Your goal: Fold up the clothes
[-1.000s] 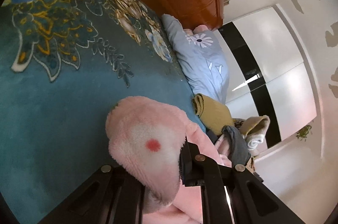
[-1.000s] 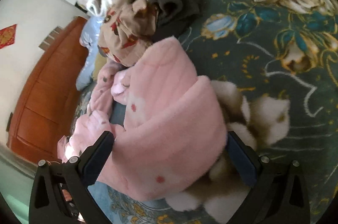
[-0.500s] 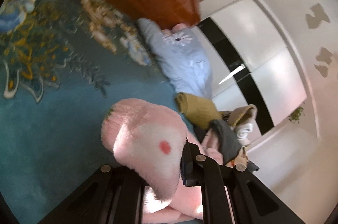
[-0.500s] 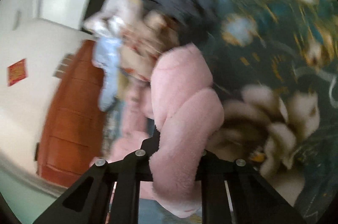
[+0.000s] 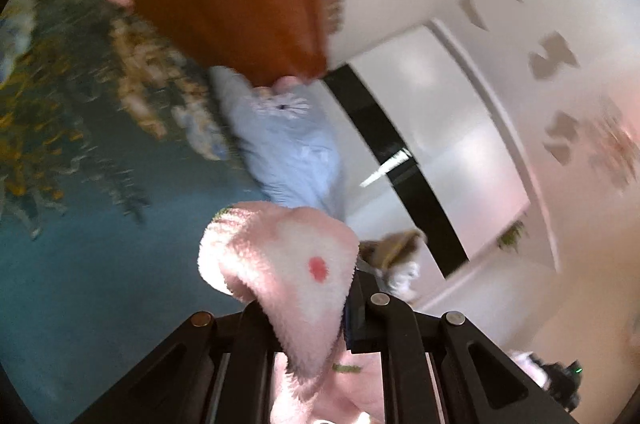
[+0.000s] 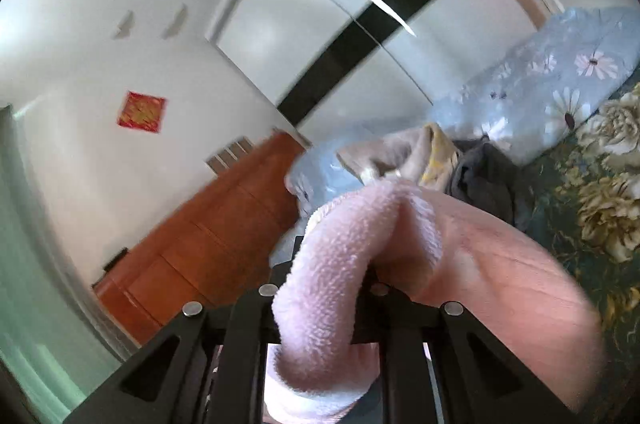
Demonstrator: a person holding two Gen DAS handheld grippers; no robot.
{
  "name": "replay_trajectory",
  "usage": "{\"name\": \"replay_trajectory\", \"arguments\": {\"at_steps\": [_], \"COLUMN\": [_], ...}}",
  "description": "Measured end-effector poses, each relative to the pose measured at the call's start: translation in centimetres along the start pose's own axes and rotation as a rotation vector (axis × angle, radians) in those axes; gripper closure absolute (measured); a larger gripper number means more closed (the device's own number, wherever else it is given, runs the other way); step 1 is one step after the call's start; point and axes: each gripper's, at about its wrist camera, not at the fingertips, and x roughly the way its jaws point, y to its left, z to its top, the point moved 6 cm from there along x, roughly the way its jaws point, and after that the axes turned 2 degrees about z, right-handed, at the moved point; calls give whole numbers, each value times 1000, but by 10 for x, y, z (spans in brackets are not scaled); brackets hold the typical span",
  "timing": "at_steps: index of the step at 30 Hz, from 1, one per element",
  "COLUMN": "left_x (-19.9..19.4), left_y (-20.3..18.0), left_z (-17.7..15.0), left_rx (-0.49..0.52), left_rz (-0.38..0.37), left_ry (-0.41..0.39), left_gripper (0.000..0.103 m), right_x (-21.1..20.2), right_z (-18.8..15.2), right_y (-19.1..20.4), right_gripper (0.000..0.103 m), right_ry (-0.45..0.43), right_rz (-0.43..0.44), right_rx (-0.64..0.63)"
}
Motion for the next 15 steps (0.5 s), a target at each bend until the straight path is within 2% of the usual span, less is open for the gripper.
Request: {"name": "replay_trajectory", "arguments": {"at_steps": [6,10,12,15], "left_x": [-9,-6,-4,1], "left_y": [40,55,66,78], "left_z": [14,17,18,16], "left_rx": [-50,-71,-83,-116], "left_rz": [155,220,259,277], "left_ry": [-35,-44,-42,-29], "left_gripper": [92,92,92,92], "right_x": [139,213,246,280], "right_z": [-4,-13,-24,-48], "right_y": [-14,-15,-14,-12], "right_gripper": [89,89,88,80], "right_ry": [119,134,186,281], "right_rz": [-110,-133,-153,-172], "right_rx": [13,37,18,-36]}}
